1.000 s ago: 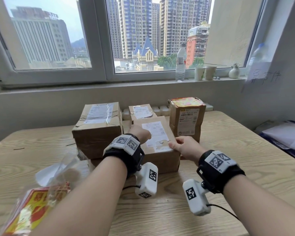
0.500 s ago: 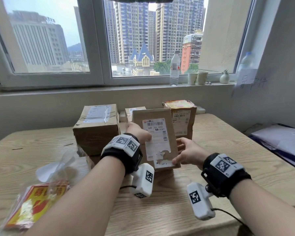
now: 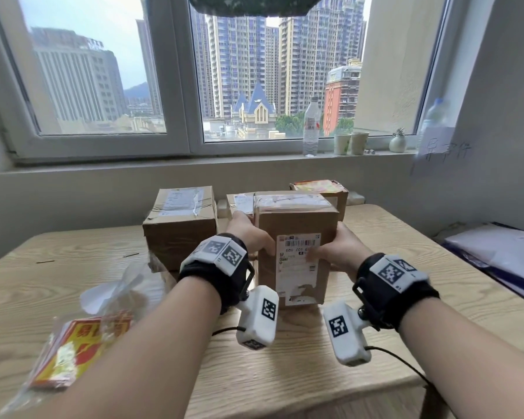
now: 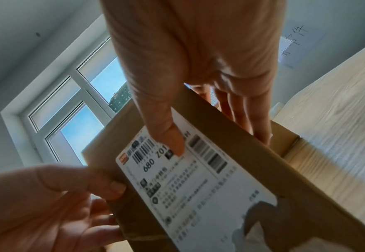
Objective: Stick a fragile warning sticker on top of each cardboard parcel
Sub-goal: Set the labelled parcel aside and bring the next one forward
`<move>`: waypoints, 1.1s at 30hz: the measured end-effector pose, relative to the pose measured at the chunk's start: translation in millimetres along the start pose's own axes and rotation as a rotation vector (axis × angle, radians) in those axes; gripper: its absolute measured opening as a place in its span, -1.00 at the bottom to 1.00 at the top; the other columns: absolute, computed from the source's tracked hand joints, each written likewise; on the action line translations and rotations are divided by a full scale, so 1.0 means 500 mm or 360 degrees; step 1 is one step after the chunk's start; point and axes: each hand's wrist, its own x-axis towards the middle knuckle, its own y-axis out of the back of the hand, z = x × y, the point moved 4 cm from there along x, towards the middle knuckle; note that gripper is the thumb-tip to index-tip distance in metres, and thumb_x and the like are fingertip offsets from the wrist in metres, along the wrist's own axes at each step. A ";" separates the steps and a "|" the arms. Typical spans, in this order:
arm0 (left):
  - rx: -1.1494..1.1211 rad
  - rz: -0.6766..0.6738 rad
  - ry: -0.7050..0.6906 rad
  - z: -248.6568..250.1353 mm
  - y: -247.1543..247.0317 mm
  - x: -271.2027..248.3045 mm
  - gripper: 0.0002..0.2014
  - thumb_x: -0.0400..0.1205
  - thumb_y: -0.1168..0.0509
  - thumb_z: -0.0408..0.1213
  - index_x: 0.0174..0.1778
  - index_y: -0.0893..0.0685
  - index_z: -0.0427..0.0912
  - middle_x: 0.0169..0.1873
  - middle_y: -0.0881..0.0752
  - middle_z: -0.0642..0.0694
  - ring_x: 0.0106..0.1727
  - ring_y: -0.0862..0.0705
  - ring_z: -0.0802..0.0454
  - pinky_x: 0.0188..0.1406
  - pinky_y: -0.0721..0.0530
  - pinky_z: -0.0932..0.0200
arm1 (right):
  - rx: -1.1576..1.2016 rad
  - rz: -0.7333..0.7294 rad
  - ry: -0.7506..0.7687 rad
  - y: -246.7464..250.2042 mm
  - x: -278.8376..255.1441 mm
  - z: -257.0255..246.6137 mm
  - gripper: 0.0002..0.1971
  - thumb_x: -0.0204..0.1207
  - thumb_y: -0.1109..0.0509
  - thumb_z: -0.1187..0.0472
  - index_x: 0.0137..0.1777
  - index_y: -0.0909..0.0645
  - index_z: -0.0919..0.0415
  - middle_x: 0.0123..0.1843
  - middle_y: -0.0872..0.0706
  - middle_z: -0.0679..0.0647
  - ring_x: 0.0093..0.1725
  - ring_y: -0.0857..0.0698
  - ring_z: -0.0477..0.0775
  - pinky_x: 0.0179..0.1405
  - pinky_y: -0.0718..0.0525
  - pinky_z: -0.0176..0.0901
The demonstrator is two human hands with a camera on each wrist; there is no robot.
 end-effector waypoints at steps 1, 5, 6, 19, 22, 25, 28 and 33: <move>-0.0003 0.0010 0.0009 -0.005 0.000 -0.002 -0.13 0.04 -0.61 -0.43 0.26 -0.36 -0.21 0.08 -0.61 -0.16 0.08 -0.66 -0.13 0.04 -0.75 -0.06 | 0.0023 0.0018 -0.0003 -0.002 -0.005 0.000 -0.59 0.31 -0.53 0.52 -0.10 -0.56 -0.02 0.02 -0.79 0.09 0.13 -0.75 0.15 0.16 -0.75 0.17; -0.0014 -0.0007 0.0027 -0.017 -0.007 -0.008 0.05 -0.10 -0.56 -0.42 0.35 -0.29 -0.08 0.10 -0.58 -0.16 0.10 -0.66 -0.16 0.01 -0.77 -0.12 | 0.0021 0.0069 -0.0023 -0.011 -0.002 0.008 -0.47 0.12 -0.56 0.43 0.10 -0.58 0.08 0.06 -0.76 0.09 0.15 -0.72 0.15 0.19 -0.73 0.14; -0.0007 -0.0017 0.0023 -0.022 -0.010 -0.006 0.07 -0.13 -0.55 -0.39 0.36 -0.28 -0.04 0.11 -0.59 -0.16 0.09 -0.67 -0.17 -0.01 -0.78 -0.12 | -0.0004 0.0071 -0.0015 -0.013 0.004 0.013 -0.36 0.04 -0.57 0.36 0.20 -0.55 0.12 0.08 -0.75 0.08 0.14 -0.73 0.13 0.17 -0.74 0.13; 0.0237 -0.0058 -0.0004 -0.023 0.005 -0.021 -0.19 -0.20 -0.57 -0.26 0.07 -0.65 -0.23 -0.02 -0.76 -0.17 0.03 -0.74 -0.11 0.05 -0.77 -0.09 | -0.0004 0.0164 0.0016 -0.008 -0.032 -0.019 -0.11 0.24 -0.63 0.30 0.55 -0.27 0.15 0.36 -0.61 0.14 0.29 -0.64 0.15 0.31 -0.66 0.09; 0.0334 0.0004 -0.0021 -0.005 0.026 -0.066 -0.48 0.13 -0.59 -0.36 0.02 -0.67 -0.31 -0.01 -0.74 -0.22 0.02 -0.73 -0.12 0.08 -0.75 -0.05 | -0.0035 0.0326 0.0241 0.007 -0.068 -0.060 -0.06 0.29 -0.63 0.13 0.63 -0.21 0.05 0.56 -0.44 0.11 0.47 -0.50 0.14 0.44 -0.55 0.09; 0.0305 0.0048 -0.0067 0.005 0.048 -0.098 -0.47 0.30 -0.54 -0.46 0.19 -0.60 -0.33 0.08 -0.69 -0.21 0.11 -0.70 -0.14 0.16 -0.72 -0.07 | -0.0150 0.0571 0.0569 0.023 -0.112 -0.112 -0.35 0.43 -0.52 0.12 0.52 -0.41 0.02 0.46 -0.54 0.04 0.36 -0.55 0.01 0.39 -0.55 -0.05; 0.0196 0.0092 -0.0156 0.008 0.083 -0.144 -0.60 0.43 -0.44 -0.52 0.20 -0.65 -0.30 -0.02 -0.71 -0.17 0.09 -0.72 -0.10 0.16 -0.73 -0.02 | -0.0053 0.0771 0.1011 0.007 -0.154 -0.171 -0.76 0.47 -0.43 0.23 0.11 -0.69 -0.01 0.10 -0.77 -0.05 0.06 -0.73 -0.05 0.20 -0.71 0.06; 0.0011 0.0125 -0.0153 -0.026 0.186 -0.207 -0.81 0.55 -0.30 -0.58 -0.25 -0.75 -0.25 -0.30 -0.71 -0.19 -0.36 -0.64 0.02 -0.44 -0.69 0.28 | -0.0054 0.0357 0.1204 -0.111 -0.203 -0.240 -0.82 0.49 -0.40 0.33 -0.16 -0.70 -0.01 -0.26 -0.81 0.04 -0.31 -0.78 0.07 -0.31 -0.79 -0.04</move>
